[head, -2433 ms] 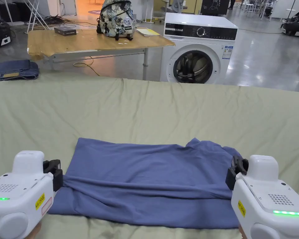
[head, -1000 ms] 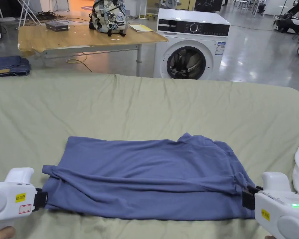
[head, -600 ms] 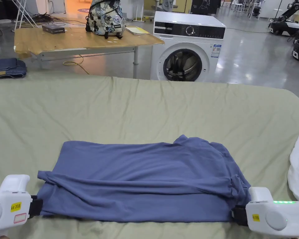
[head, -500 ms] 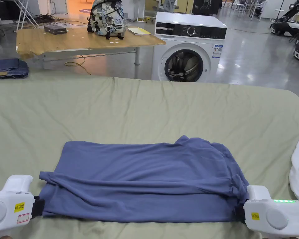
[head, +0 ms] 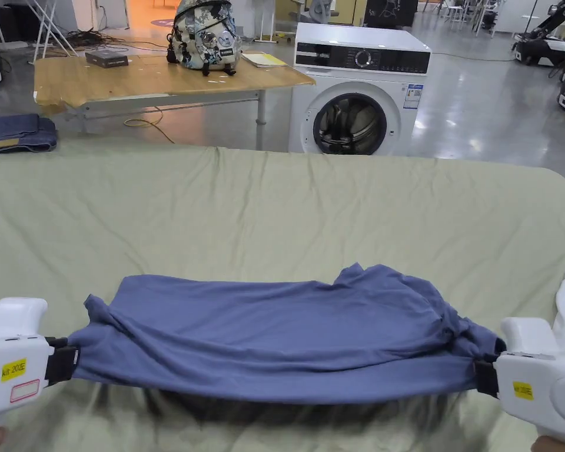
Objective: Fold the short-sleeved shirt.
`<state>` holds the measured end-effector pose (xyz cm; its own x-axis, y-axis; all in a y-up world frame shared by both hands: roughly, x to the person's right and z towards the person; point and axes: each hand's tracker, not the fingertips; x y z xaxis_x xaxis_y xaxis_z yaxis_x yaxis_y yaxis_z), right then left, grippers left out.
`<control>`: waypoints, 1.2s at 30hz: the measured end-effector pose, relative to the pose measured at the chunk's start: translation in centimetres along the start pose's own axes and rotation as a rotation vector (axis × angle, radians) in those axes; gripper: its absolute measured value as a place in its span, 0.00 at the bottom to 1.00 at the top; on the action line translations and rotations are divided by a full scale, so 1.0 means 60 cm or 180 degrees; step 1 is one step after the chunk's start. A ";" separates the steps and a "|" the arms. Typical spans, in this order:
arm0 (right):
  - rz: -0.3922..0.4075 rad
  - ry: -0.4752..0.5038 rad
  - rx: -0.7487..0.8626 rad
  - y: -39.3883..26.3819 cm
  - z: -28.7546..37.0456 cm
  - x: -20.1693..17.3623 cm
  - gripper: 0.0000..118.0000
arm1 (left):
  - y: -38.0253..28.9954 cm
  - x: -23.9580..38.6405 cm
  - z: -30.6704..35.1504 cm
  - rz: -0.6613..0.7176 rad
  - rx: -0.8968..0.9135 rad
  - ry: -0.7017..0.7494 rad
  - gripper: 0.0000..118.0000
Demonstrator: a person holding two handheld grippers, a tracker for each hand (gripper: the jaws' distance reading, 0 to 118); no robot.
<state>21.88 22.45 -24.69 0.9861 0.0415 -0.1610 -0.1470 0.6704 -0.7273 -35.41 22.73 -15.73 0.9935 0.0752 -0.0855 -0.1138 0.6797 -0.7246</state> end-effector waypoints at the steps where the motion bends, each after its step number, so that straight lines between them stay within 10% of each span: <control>1: 0.0039 0.0008 -0.0022 -0.004 0.013 -0.003 0.04 | -0.004 -0.002 0.006 -0.0052 0.0003 0.0045 0.00; 24: -0.0212 0.0038 -0.0536 -0.217 -0.011 -0.020 0.06 | -0.210 -0.044 -0.033 0.0225 -0.0449 0.0150 0.00; 29: 0.0190 -0.0324 -0.0409 -0.189 0.019 -0.043 0.63 | -0.190 -0.041 -0.013 0.0277 -0.0358 0.0109 0.11; 36: 0.0269 -0.0380 0.0246 -0.107 0.071 -0.069 0.64 | -0.119 -0.012 0.005 0.0208 0.0125 0.0083 0.48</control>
<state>19.05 21.10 -16.50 0.9734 0.1847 -0.1357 -0.2278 0.7157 -0.6602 -35.29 18.05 -10.26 0.9835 0.1017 -0.1498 -0.1776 0.7021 -0.6896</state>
